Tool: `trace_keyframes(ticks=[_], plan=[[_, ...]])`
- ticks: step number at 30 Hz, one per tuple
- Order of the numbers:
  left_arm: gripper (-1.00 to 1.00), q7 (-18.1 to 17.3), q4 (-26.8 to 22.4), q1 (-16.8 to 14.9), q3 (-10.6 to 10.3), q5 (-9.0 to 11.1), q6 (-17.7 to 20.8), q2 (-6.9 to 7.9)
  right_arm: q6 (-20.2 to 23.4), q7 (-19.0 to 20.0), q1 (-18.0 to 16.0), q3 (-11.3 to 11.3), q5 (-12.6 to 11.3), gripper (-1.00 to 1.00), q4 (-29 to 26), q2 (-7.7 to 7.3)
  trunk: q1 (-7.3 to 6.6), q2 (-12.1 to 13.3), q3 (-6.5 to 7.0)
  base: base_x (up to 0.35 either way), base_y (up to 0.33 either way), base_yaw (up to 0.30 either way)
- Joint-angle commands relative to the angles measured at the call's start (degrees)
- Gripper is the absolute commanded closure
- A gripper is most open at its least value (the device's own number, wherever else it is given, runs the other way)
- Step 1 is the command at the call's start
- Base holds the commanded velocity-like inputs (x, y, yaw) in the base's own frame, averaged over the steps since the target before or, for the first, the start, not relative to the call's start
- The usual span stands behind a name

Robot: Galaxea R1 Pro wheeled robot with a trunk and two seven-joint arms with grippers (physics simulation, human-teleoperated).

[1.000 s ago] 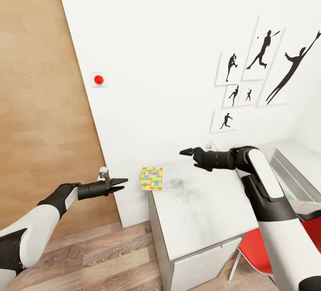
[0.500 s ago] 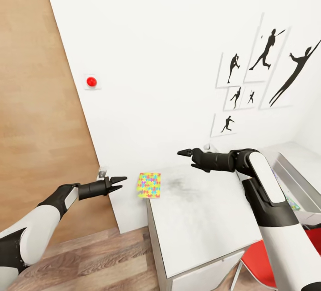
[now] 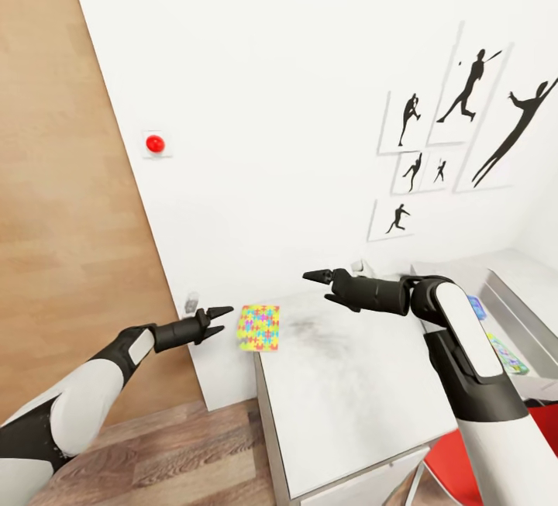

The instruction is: Put all the toys in the child's room - the three board games (two on the bed and one on the table), the two jigsaw puzzles on the table, and the tennis ball on the table - inside the toy box on the table in the child's room.

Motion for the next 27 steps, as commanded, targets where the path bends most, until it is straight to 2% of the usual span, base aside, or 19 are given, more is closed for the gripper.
trace_keyframes(ticks=[1,9,13,17,27], plan=[[-1.00,-0.1,0.0,0.0,0.3,-0.1,0.5,0.03,0.0,-0.6,-0.1,0.1,-0.5,-1.00,0.0,-0.01,0.05,-0.1,-0.13,0.108,0.000,0.000],[-1.00,-0.1,0.0,0.0,0.4,0.0,0.9,0.05,0.0,-0.5,0.0,0.1,-0.4,-1.00,0.0,0.09,0.05,-0.1,-0.13,0.077,0.000,0.000],[-1.00,-0.3,-0.1,0.0,0.5,-0.1,4.7,0.70,0.0,-0.4,0.0,0.2,-0.4,-1.00,-0.1,0.20,0.05,-0.1,-0.13,0.005,0.000,0.000],[-1.00,-0.2,-0.1,0.0,0.5,-0.1,5.9,0.89,0.0,-0.5,0.0,0.2,-0.4,-1.00,0.0,0.37,0.05,-0.1,-0.13,0.000,0.000,0.000],[-1.00,-0.1,-0.1,0.0,0.5,-0.2,6.2,1.02,0.0,-0.4,0.0,0.0,-0.3,-1.00,-0.1,0.57,2.24,-4.1,-1.92,0.000,0.000,0.000]])
